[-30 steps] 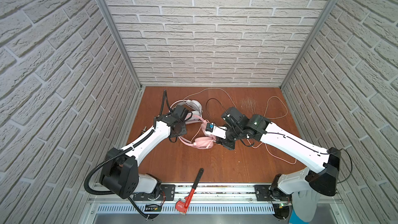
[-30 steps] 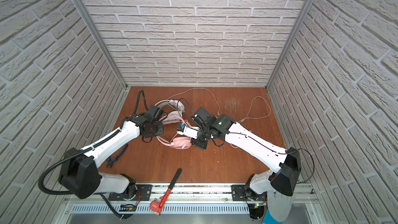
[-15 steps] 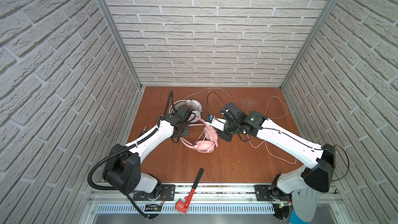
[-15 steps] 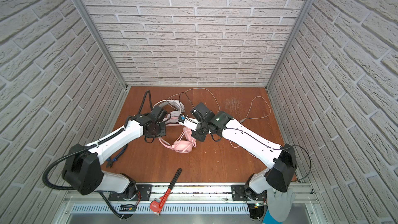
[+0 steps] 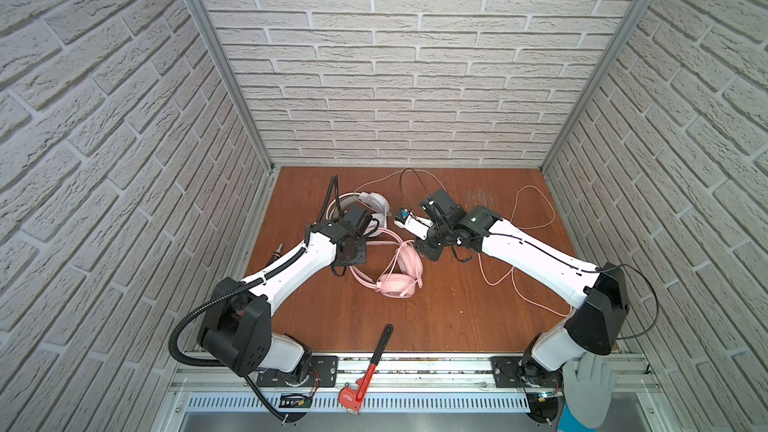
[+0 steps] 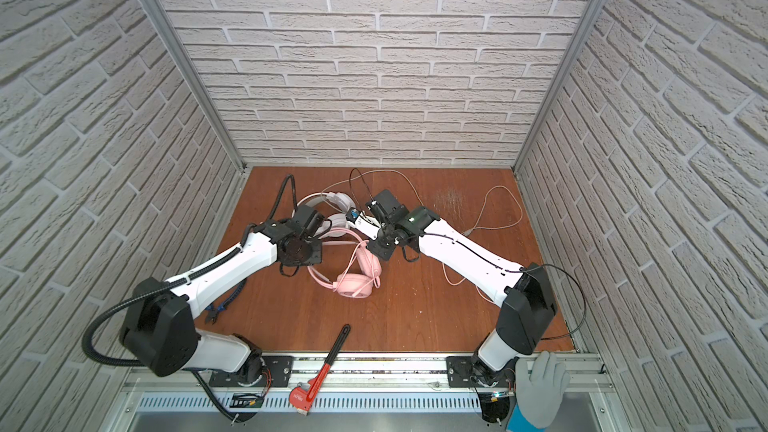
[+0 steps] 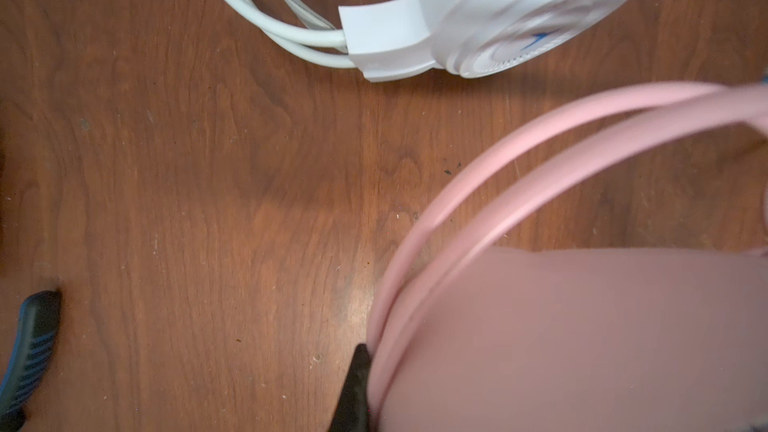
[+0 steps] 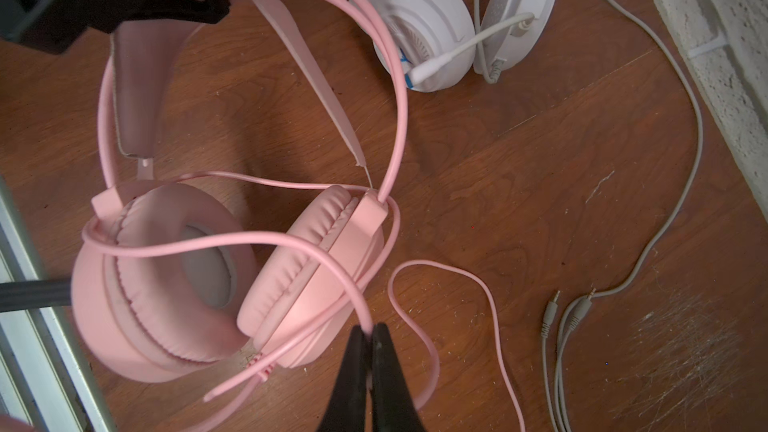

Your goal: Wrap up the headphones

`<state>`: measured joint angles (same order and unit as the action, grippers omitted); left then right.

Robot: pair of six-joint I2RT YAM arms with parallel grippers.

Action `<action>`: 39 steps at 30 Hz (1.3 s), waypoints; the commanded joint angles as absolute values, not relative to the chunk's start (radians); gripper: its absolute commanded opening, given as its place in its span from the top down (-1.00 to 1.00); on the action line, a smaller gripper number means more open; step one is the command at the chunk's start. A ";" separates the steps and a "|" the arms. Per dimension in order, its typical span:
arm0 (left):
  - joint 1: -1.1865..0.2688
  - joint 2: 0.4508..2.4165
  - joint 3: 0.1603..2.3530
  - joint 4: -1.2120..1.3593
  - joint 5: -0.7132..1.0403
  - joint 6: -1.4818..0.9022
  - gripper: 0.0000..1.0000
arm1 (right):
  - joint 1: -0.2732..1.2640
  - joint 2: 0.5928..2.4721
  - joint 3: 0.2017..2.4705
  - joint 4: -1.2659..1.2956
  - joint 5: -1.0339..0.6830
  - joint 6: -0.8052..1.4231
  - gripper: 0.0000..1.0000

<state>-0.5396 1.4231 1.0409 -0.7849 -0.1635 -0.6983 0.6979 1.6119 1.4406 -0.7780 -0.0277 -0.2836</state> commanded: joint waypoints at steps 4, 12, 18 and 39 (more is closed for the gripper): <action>-0.551 1.408 1.077 -0.761 -0.101 -0.654 1.00 | 0.659 1.649 1.487 -0.750 -0.065 -0.245 0.89; -0.551 1.399 1.071 -0.747 -0.051 -0.622 1.00 | 0.631 1.666 1.465 -0.722 -0.092 -0.215 0.89; -0.551 1.399 1.071 -0.735 -0.022 -0.616 1.00 | 0.610 1.678 1.442 -0.703 -0.098 -0.176 0.88; -0.557 1.323 0.943 -0.679 0.018 -0.774 1.00 | 0.555 1.700 1.319 -0.612 -0.170 -0.063 0.60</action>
